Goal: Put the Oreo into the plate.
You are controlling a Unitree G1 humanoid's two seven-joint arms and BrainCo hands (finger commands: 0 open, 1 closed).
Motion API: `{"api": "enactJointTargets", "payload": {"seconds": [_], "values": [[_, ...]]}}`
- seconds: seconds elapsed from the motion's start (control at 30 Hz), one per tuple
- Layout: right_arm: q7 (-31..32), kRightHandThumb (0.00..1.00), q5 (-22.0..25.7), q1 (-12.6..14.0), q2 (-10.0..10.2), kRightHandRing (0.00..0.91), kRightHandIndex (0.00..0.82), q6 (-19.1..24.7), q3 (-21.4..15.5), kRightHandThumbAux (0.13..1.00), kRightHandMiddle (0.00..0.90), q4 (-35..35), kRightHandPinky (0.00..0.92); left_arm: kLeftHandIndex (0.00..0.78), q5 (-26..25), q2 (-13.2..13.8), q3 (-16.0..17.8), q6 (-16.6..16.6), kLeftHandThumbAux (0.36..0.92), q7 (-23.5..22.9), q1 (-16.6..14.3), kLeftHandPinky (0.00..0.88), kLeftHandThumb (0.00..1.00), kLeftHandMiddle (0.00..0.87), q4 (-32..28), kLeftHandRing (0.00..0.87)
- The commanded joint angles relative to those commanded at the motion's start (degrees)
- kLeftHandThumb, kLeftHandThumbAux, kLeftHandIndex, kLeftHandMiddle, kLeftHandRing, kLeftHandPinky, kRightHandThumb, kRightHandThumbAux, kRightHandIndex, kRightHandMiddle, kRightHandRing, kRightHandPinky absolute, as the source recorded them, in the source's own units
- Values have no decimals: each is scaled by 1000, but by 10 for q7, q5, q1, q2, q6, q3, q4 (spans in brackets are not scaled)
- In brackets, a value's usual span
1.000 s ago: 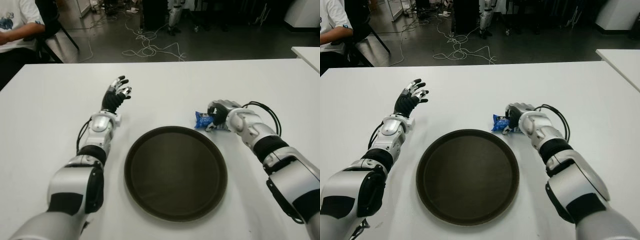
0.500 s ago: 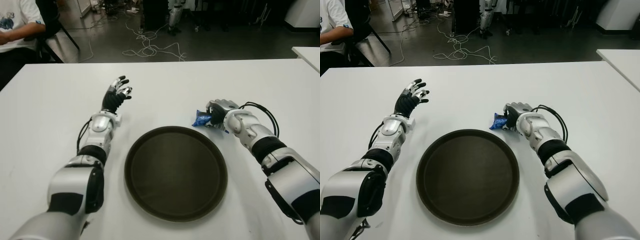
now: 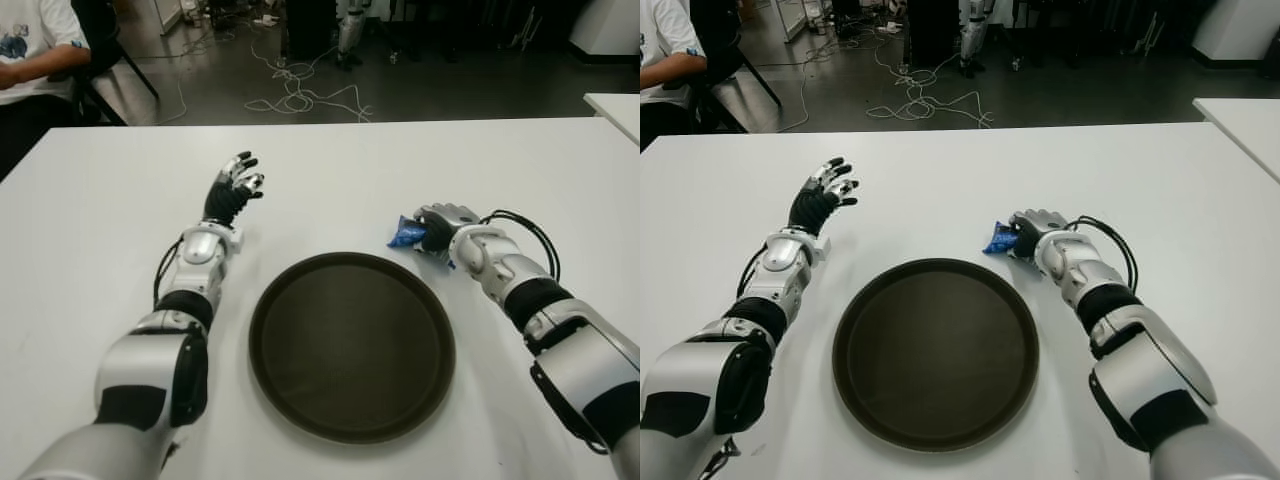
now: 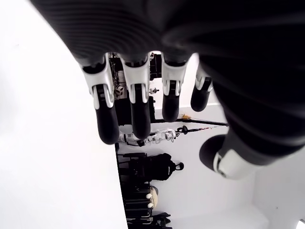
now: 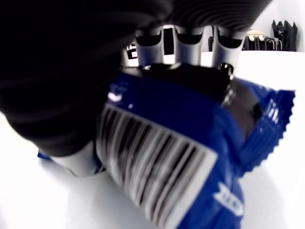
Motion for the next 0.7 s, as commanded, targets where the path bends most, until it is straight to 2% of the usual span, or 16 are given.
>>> {"api": "enactJointTargets", "payload": {"seconds": [0.37, 0.7], "values": [[-21, 684, 4, 1, -12, 618, 426, -18, -5, 732, 627, -10, 586, 52, 0, -1, 0, 0, 598, 1, -1, 276, 120, 145, 0, 193], [-111, 685, 17, 16, -20, 664, 428, -36, -37, 732, 669, -35, 634, 53, 0, -1, 0, 1, 620, -1, 0, 279, 135, 138, 0, 186]]}}
